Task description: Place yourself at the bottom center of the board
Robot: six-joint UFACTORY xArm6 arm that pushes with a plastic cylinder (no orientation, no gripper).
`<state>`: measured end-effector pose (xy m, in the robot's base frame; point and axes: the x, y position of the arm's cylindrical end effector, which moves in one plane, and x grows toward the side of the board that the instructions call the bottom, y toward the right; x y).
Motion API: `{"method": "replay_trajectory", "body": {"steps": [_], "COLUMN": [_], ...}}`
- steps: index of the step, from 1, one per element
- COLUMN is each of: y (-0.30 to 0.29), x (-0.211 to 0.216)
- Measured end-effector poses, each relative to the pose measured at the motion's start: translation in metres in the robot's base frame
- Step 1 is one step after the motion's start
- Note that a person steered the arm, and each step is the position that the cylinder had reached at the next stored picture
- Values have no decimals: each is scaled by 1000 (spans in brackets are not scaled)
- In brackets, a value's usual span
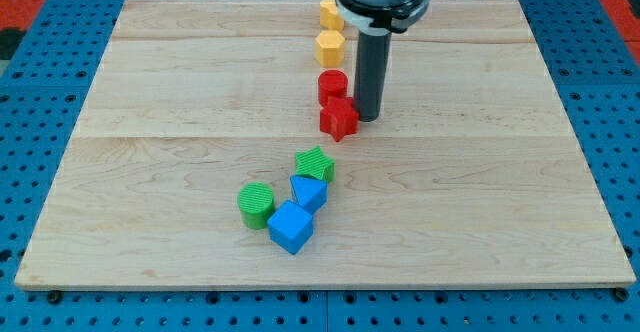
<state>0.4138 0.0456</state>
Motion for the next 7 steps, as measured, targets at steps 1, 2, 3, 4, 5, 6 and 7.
{"method": "replay_trajectory", "body": {"steps": [1, 2, 3, 4, 5, 6, 7], "y": [-1, -8, -8, 17, 49, 70, 77], "x": [-3, 5, 8, 8, 37, 83, 118]}}
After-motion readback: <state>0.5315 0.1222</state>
